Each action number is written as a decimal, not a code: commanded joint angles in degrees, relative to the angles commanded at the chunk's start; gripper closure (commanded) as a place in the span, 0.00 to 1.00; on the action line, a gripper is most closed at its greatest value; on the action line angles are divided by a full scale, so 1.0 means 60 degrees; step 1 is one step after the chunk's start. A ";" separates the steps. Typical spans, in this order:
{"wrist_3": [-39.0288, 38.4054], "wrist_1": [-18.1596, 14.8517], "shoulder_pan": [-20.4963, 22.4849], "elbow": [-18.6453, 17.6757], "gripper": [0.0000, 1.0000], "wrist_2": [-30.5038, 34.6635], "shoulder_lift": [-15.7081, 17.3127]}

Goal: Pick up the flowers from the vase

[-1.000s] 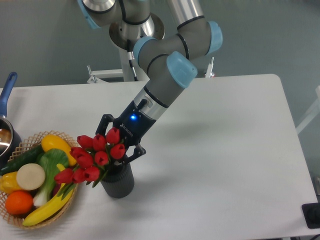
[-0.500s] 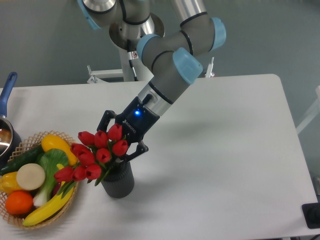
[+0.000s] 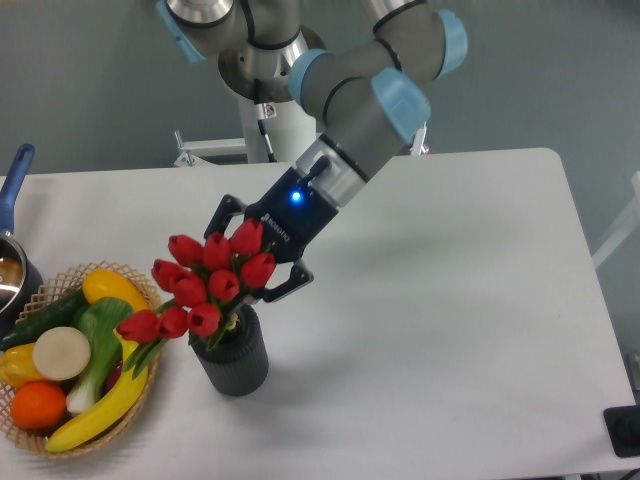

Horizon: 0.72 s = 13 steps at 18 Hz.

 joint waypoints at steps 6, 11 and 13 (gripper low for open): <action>-0.0658 0.0000 0.0044 0.0336 0.45 -0.0163 0.0000; -0.1186 0.0000 0.0074 0.0776 0.45 -0.0221 -0.0015; -0.1187 0.0000 0.0132 0.0821 0.45 -0.0512 -0.0029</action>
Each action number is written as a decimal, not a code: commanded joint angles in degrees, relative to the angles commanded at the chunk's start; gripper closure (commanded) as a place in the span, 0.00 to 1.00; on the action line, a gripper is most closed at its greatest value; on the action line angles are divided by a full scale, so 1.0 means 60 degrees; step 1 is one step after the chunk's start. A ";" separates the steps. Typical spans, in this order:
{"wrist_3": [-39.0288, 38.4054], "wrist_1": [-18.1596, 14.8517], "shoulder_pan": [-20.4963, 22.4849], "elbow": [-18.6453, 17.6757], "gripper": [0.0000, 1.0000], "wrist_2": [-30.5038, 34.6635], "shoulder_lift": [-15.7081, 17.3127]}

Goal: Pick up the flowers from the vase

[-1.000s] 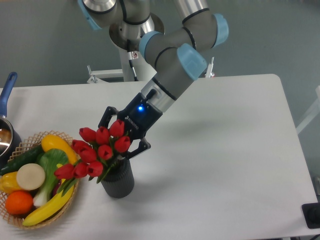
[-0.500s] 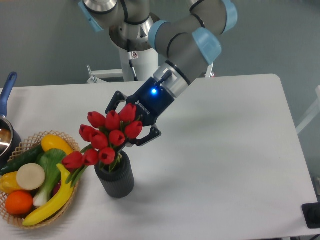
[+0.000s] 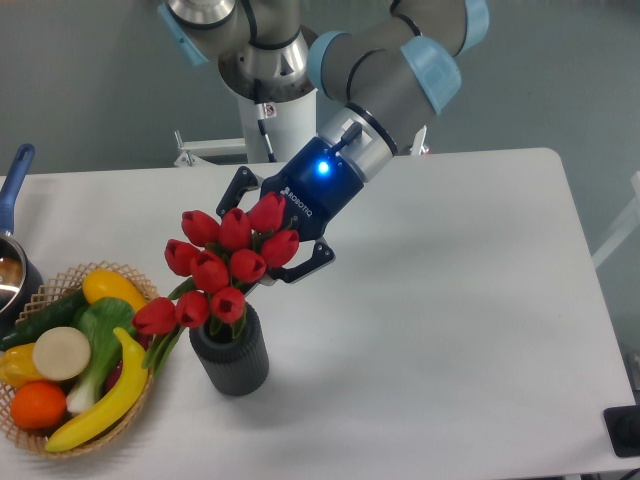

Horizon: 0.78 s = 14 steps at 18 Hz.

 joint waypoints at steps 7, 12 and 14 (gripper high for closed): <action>0.0000 0.0000 0.0278 0.0000 0.45 -0.0646 0.0000; 0.0000 0.0000 0.0381 0.0029 0.45 -0.0968 0.0000; 0.0000 0.0000 0.0454 0.0058 0.46 -0.1158 0.0000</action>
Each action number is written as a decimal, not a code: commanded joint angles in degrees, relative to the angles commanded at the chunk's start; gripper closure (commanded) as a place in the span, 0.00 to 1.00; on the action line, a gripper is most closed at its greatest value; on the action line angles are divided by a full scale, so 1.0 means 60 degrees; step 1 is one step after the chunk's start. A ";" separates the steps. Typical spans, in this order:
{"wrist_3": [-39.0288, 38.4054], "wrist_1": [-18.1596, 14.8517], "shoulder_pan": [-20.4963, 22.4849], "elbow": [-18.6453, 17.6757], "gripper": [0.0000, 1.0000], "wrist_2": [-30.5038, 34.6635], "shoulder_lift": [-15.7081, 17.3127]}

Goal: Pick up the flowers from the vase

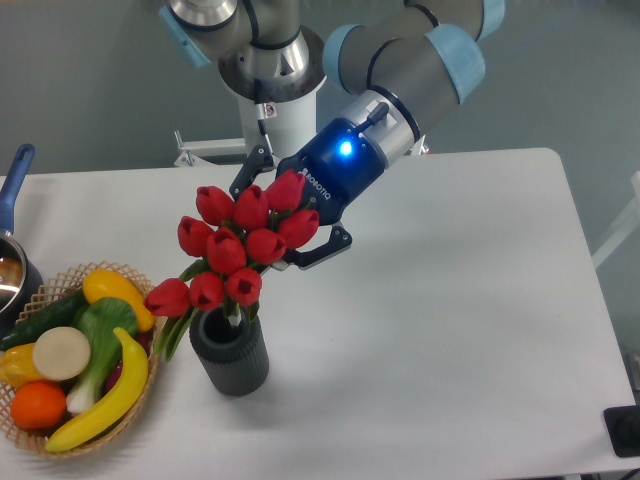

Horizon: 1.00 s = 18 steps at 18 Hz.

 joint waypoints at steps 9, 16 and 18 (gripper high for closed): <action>0.0000 -0.0015 0.0366 0.0000 0.46 -0.0601 0.0000; 0.0000 -0.0015 0.0469 0.0000 0.48 -0.0631 0.0029; 0.0000 -0.0015 0.0542 0.0029 0.51 -0.0645 0.0015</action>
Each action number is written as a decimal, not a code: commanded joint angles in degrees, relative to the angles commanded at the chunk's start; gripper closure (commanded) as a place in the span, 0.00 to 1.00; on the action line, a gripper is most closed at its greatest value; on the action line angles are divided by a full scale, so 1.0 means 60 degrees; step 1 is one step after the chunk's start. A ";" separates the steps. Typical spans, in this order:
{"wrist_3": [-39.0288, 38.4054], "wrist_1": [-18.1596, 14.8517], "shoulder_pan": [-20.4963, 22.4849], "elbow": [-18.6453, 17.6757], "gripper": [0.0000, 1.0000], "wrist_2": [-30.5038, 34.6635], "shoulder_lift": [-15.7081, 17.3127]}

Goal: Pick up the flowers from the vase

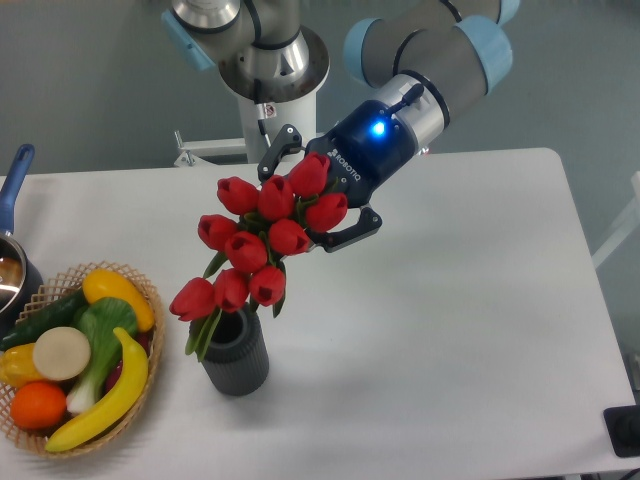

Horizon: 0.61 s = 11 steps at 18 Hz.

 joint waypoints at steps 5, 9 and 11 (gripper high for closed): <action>0.0000 0.0000 0.0103 0.0000 0.51 -0.0073 0.0000; 0.0015 0.0000 0.0176 0.0059 0.51 -0.0103 0.0000; 0.0015 0.0000 0.0191 0.0059 0.51 -0.0103 0.0000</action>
